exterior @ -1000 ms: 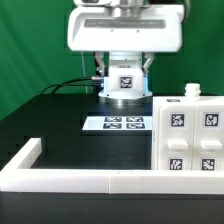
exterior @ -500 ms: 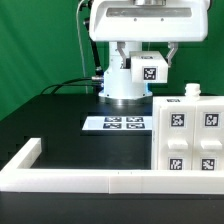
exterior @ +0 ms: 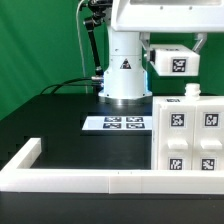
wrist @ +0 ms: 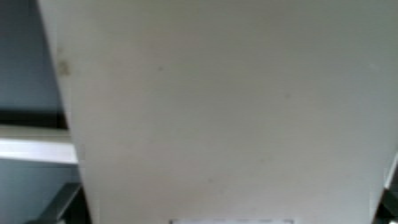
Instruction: Assemble cabinet
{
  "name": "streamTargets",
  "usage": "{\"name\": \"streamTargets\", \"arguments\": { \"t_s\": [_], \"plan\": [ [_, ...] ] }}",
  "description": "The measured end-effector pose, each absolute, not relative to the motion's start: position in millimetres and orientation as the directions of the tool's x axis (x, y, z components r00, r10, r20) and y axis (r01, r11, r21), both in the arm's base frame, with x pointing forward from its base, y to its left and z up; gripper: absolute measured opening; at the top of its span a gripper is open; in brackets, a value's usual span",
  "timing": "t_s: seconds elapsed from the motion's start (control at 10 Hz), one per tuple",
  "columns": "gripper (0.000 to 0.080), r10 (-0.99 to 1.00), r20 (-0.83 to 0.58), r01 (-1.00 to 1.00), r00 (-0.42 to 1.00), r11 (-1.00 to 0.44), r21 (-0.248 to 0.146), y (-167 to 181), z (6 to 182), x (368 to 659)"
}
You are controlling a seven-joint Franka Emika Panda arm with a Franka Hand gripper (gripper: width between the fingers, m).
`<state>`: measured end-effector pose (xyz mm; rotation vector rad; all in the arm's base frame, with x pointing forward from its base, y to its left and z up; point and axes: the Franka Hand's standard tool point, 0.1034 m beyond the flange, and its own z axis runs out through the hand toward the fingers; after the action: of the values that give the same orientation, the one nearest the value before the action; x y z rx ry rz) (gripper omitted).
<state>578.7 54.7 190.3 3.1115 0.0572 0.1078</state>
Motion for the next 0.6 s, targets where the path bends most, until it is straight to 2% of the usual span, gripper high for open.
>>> {"name": "streamTargets", "arguments": {
  "t_s": [0.2,0.6],
  "plan": [
    [0.0556,0.050,0.073,0.048,0.996,-0.998,0.034,68.2,184.5,584.6],
    [0.0556,0.050,0.067,0.048,0.996,-0.998,0.036,66.1,179.1,579.5]
  ]
}}
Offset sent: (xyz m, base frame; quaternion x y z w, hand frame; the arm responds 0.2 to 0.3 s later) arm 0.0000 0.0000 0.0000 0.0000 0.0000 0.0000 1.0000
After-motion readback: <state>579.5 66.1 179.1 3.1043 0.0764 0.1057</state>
